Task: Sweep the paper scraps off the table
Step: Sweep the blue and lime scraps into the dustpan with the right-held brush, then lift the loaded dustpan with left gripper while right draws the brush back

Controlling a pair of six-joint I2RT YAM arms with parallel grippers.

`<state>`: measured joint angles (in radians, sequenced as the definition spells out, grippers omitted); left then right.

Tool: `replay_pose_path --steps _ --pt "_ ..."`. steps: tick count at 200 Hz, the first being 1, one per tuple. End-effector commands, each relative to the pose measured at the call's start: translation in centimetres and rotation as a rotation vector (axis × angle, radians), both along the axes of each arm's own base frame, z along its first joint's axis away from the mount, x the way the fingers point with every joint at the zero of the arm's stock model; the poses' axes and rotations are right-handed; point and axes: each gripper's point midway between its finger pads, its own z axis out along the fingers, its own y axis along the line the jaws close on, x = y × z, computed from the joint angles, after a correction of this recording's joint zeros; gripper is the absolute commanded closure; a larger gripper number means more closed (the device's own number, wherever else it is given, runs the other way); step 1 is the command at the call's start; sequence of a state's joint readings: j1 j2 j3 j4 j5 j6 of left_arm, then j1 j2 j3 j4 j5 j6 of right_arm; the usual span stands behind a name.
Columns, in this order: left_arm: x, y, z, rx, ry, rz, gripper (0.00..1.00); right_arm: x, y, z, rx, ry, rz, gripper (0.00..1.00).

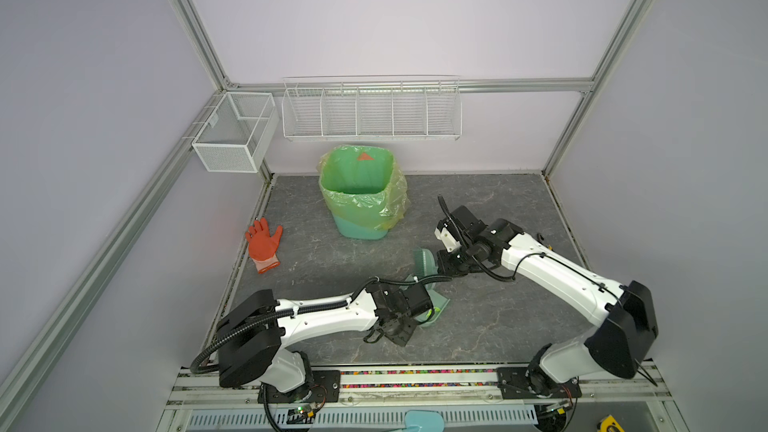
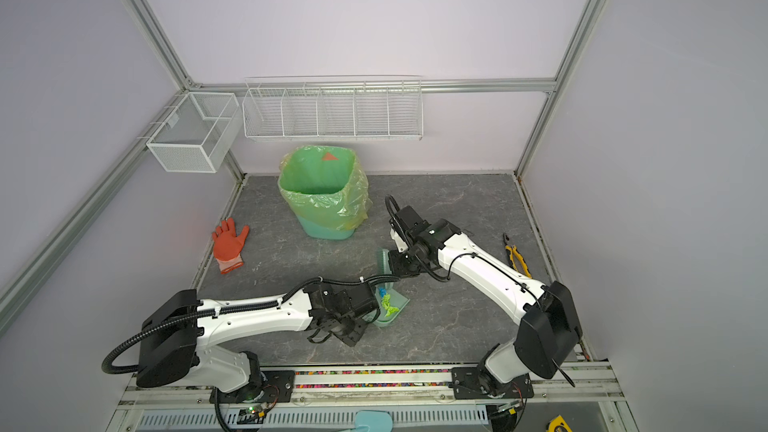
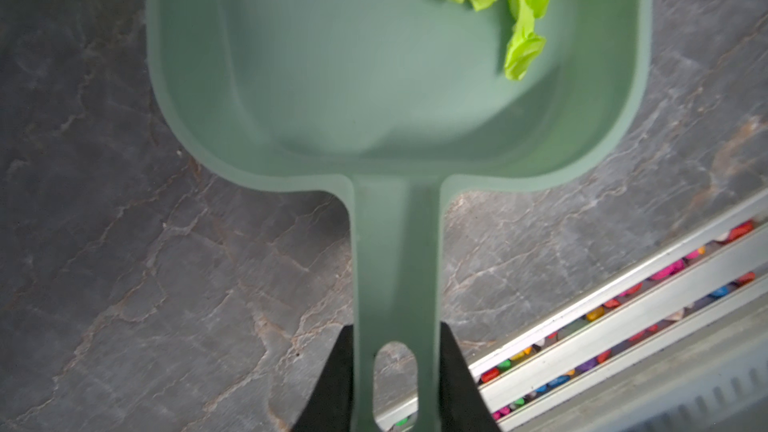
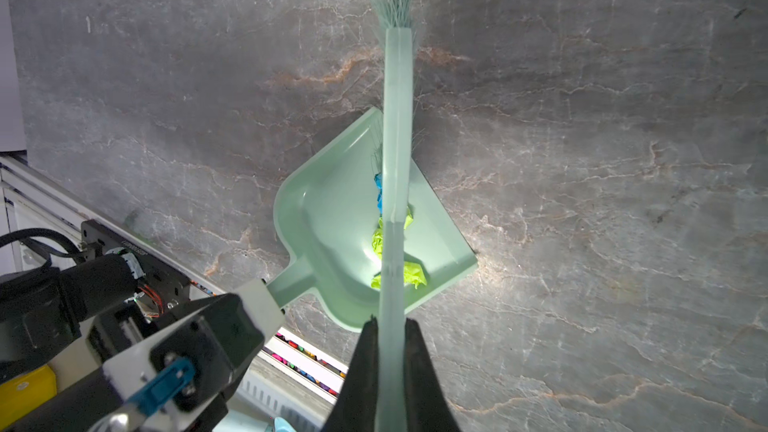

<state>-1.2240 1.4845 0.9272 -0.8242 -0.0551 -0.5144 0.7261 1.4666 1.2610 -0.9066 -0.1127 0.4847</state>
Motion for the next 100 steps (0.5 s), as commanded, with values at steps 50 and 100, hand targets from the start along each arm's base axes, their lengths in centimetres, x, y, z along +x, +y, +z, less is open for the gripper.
replay_pose_path --steps 50,100 --pt "1.0 0.5 0.5 0.005 -0.04 0.025 1.0 -0.3 -3.1 2.7 0.001 -0.096 -0.137 0.93" --pt "1.8 0.2 1.1 -0.015 -0.089 0.032 1.0 0.6 -4.6 2.7 0.0 -0.115 -0.201 0.93"
